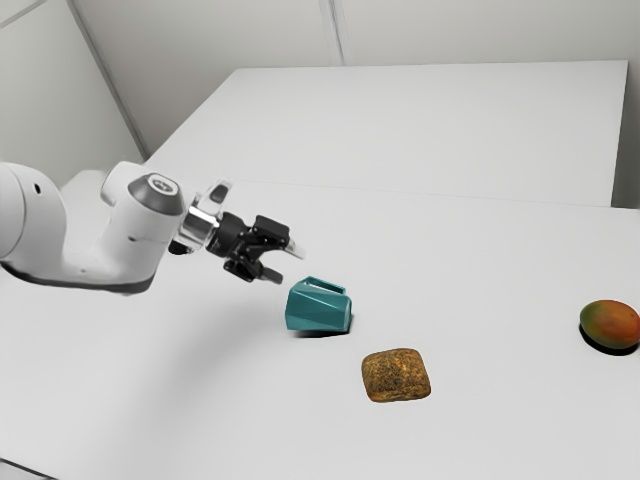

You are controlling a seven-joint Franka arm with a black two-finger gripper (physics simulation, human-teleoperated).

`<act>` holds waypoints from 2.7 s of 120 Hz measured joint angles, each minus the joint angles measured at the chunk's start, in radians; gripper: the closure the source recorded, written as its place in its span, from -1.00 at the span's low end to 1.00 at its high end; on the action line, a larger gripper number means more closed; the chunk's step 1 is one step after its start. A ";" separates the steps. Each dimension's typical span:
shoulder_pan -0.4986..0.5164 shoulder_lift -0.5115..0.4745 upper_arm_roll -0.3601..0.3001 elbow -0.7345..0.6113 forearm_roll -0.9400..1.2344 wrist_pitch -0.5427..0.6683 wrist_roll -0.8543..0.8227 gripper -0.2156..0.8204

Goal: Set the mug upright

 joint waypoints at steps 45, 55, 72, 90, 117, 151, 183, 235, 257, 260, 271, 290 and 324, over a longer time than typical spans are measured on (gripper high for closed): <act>0.000 0.061 0.000 -0.004 -0.084 0.002 0.196 -0.54; 0.000 0.066 0.000 -0.005 -0.087 -0.012 0.209 -0.54; 0.000 0.083 0.000 -0.007 -0.089 -0.035 0.222 -0.54; 0.000 0.099 0.000 -0.006 -0.090 -0.048 0.233 -0.54; -0.002 0.113 0.000 -0.006 -0.090 -0.077 0.241 -0.54; -0.008 0.123 -0.001 -0.004 -0.095 -0.110 0.241 -0.54; -0.012 0.125 -0.003 -0.004 -0.122 -0.136 0.244 -0.11; -0.014 0.120 -0.002 -0.002 -0.127 -0.136 0.243 0.83; -0.014 0.101 -0.002 -0.004 -0.124 -0.131 0.240 0.90; -0.015 0.094 -0.002 -0.004 -0.124 -0.131 0.240 0.90; -0.016 0.065 -0.002 -0.004 -0.116 -0.131 0.238 0.92; -0.015 0.004 -0.001 0.005 -0.028 -0.133 0.219 0.93; -0.003 -0.046 0.001 0.082 0.326 -0.167 0.114 0.93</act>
